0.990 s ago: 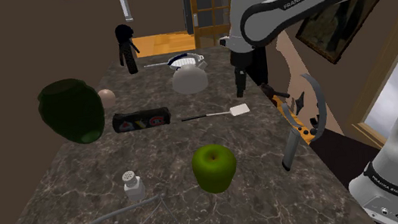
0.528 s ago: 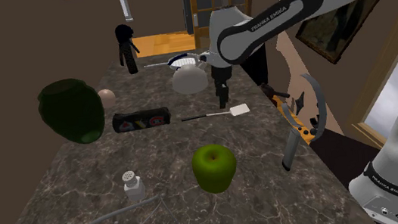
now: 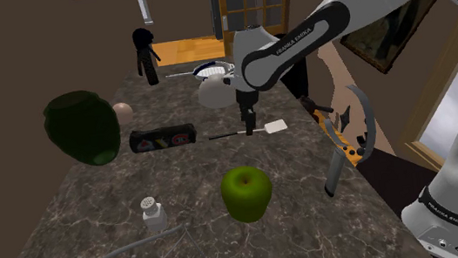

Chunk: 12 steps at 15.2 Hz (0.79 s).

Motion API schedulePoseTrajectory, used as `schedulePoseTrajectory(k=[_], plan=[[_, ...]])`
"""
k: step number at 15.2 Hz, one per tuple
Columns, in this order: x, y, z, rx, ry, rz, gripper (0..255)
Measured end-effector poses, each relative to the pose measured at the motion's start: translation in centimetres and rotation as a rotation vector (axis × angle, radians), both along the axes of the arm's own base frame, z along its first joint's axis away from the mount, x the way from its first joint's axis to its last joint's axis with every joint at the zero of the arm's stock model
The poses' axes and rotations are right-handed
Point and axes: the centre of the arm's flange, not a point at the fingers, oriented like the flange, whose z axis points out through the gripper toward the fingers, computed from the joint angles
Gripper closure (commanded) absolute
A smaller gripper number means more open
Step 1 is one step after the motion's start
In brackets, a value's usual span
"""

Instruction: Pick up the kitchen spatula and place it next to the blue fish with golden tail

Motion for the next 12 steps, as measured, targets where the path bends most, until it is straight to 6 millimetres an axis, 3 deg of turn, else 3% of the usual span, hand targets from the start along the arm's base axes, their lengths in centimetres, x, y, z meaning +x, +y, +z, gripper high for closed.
schedulePoseTrajectory(k=[7,8,12], plan=[[-0.01,0.02,-0.82,0.0,-0.001,0.0,0],[-0.01,0.02,-0.82,0.0,-0.001,0.0,255],[-0.01,0.03,-0.81,0.0,-0.001,0.0,255]])
